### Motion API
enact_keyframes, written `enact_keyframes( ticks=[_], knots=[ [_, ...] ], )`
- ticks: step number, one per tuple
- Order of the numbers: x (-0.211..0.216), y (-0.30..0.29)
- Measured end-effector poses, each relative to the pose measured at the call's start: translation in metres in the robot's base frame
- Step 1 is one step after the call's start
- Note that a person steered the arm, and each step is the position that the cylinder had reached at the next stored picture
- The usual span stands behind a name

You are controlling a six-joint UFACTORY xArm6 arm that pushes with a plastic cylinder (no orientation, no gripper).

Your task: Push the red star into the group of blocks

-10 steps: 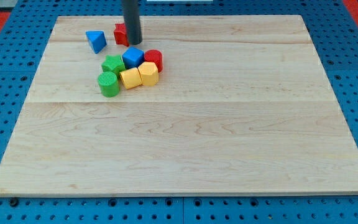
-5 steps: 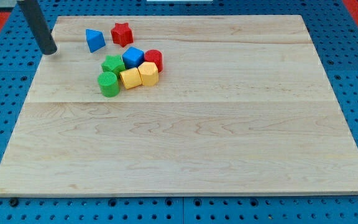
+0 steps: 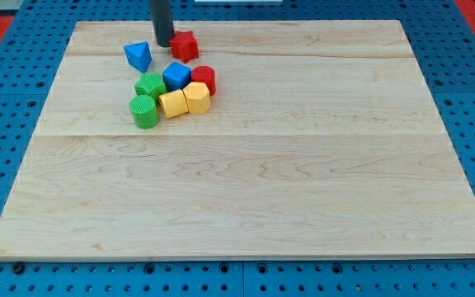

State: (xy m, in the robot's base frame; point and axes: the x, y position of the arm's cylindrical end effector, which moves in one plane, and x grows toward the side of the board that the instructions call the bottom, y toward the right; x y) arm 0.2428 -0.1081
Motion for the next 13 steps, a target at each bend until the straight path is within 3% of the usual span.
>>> enact_keyframes(
  ticks=[2,4,6,7,9,11,13],
  knots=[
    [-0.002,0.068],
    [-0.028,0.094],
    [-0.029,0.133],
    [-0.049,0.124],
    [-0.049,0.035],
    [-0.022,0.069],
    [0.035,0.082]
  ],
)
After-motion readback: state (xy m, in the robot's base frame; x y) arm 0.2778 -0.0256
